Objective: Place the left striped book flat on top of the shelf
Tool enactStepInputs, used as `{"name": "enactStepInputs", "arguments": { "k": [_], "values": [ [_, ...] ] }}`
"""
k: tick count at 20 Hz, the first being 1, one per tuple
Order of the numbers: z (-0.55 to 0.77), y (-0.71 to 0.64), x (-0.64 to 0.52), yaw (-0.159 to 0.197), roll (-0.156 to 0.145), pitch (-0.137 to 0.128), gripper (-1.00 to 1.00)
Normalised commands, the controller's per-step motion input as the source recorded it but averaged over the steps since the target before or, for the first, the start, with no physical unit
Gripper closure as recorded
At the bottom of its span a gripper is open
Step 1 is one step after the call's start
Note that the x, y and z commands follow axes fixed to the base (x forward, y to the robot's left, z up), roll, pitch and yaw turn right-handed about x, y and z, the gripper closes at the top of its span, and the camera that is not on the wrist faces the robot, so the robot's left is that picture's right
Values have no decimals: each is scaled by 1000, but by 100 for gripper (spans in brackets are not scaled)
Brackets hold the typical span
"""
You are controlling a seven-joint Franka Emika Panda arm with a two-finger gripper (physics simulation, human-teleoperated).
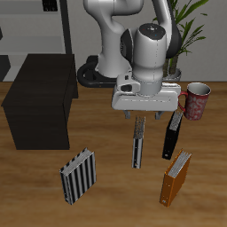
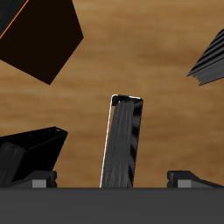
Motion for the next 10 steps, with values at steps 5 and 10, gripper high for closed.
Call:
{"name": "enactStepInputs", "arguments": {
  "k": [5, 10],
  "values": [
    [-188, -87, 59, -3, -16, 11, -100],
    [-279, -81, 61, -6, -5, 30, -100]
  ]
}}
